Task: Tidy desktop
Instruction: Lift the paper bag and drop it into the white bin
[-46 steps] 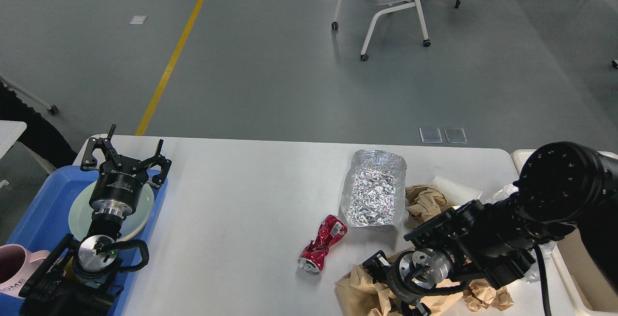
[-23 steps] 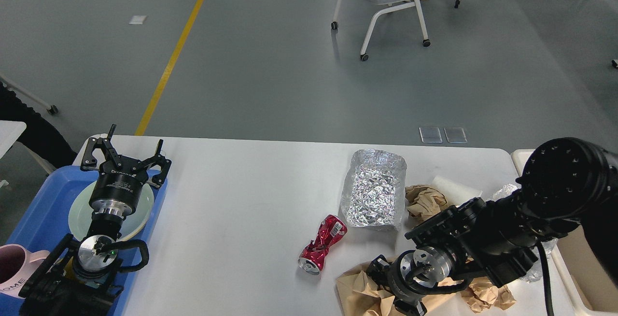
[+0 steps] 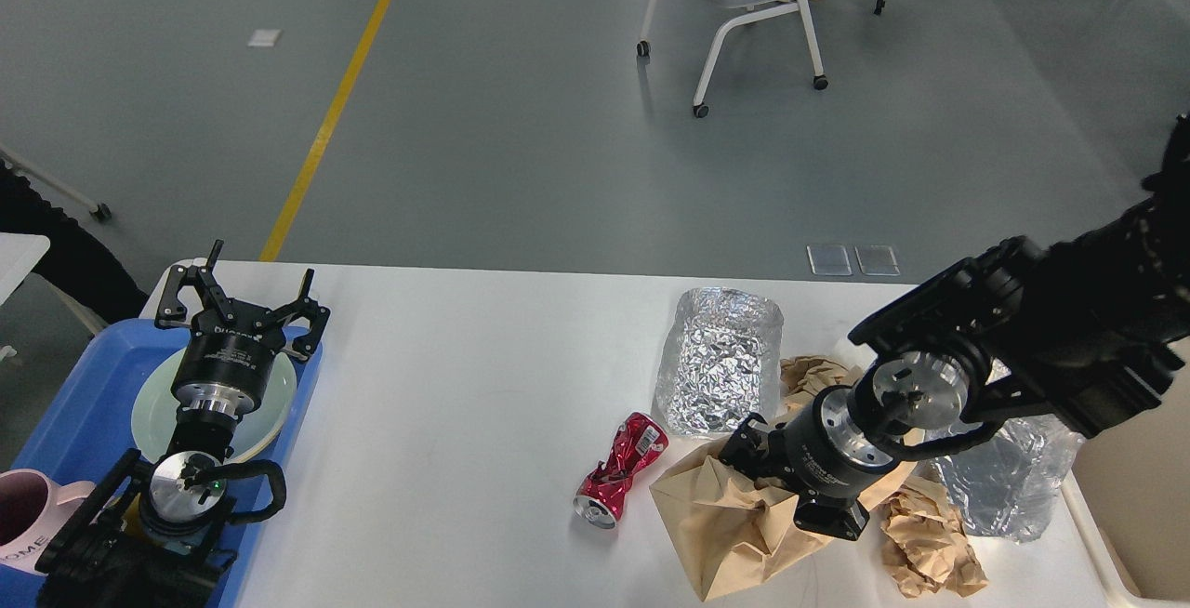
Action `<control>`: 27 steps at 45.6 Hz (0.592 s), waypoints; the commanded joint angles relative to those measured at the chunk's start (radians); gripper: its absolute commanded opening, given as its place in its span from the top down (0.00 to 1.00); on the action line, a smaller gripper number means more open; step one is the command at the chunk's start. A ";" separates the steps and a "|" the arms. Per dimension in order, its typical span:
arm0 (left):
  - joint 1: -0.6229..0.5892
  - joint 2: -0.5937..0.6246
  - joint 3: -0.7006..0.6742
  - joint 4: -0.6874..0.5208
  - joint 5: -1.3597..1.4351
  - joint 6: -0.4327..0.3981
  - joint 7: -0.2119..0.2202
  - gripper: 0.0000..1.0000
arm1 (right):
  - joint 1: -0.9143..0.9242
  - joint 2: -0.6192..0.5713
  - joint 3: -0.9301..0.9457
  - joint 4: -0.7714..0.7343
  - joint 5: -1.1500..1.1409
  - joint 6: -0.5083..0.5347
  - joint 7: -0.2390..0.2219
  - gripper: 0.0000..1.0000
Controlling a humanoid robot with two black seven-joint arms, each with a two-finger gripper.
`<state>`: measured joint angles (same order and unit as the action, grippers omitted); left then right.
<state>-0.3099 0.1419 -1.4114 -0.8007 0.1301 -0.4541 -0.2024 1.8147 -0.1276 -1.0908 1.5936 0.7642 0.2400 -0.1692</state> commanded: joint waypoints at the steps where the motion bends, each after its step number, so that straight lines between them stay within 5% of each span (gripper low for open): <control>1: 0.000 -0.001 -0.001 0.000 0.000 0.000 0.000 0.04 | 0.193 -0.012 -0.070 0.072 -0.002 0.126 0.000 1.00; 15: 0.000 -0.001 -0.003 0.000 0.000 0.000 0.000 0.04 | 0.667 -0.032 -0.257 0.137 -0.150 0.490 0.000 1.00; 27: 0.000 -0.001 -0.003 0.000 0.000 0.000 0.000 0.04 | 0.796 -0.035 -0.281 0.152 -0.292 0.601 0.010 1.00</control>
<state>-0.3099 0.1414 -1.4145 -0.8007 0.1304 -0.4541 -0.2024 2.5879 -0.1585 -1.3680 1.7446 0.5145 0.8167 -0.1626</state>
